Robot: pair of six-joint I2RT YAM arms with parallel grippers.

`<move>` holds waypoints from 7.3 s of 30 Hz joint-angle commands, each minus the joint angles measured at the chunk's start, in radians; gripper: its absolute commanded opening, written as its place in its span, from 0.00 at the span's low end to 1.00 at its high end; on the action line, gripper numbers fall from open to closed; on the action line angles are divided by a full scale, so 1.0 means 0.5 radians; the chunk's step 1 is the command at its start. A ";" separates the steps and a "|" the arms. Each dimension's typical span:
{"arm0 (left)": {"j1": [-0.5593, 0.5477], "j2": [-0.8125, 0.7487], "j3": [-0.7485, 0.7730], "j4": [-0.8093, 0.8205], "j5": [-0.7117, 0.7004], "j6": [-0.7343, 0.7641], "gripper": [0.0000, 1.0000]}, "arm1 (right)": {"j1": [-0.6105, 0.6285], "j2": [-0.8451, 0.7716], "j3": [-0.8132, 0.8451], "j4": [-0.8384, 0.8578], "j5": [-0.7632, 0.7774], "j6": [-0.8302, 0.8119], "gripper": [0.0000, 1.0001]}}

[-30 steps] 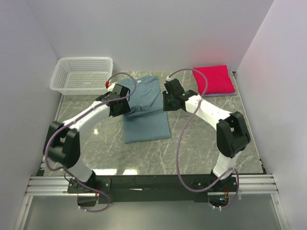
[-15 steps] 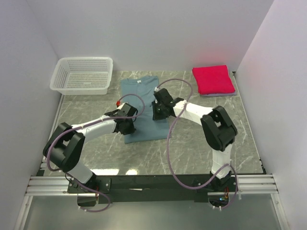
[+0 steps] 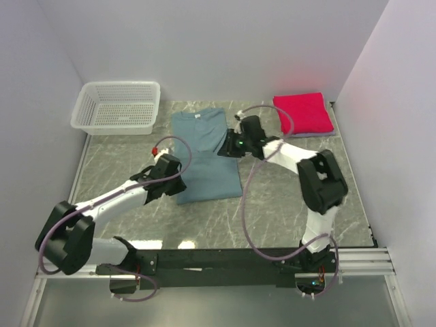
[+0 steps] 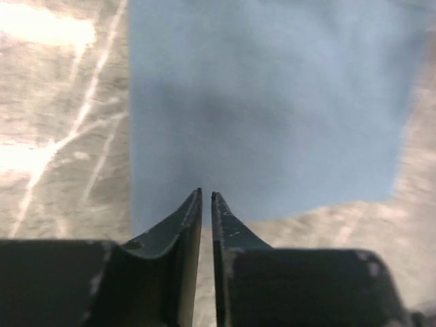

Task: Fold and stack the t-shirts
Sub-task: Fold the tshirt

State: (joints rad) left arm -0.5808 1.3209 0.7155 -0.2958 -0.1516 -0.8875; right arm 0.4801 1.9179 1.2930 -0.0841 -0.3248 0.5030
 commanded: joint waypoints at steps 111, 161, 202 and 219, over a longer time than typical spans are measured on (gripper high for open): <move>-1.103 -0.519 0.264 -1.789 0.175 -0.781 0.00 | 0.871 -1.554 -0.801 -2.156 0.492 0.182 0.00; 0.453 0.917 1.051 -0.252 -0.184 0.355 0.03 | 0.019 0.370 1.289 -1.489 0.708 -0.432 0.00; 0.686 1.319 0.937 0.877 0.595 0.308 0.44 | -0.540 0.751 0.412 0.984 -1.016 0.672 0.45; 0.416 0.206 0.245 0.852 0.806 0.100 0.50 | -0.301 -0.176 -0.898 2.028 -1.299 1.292 0.45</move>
State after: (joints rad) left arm -0.3332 1.4246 0.9695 0.0944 0.1970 -0.7784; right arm 0.3008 1.8362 0.9241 0.8021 -0.9329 1.0985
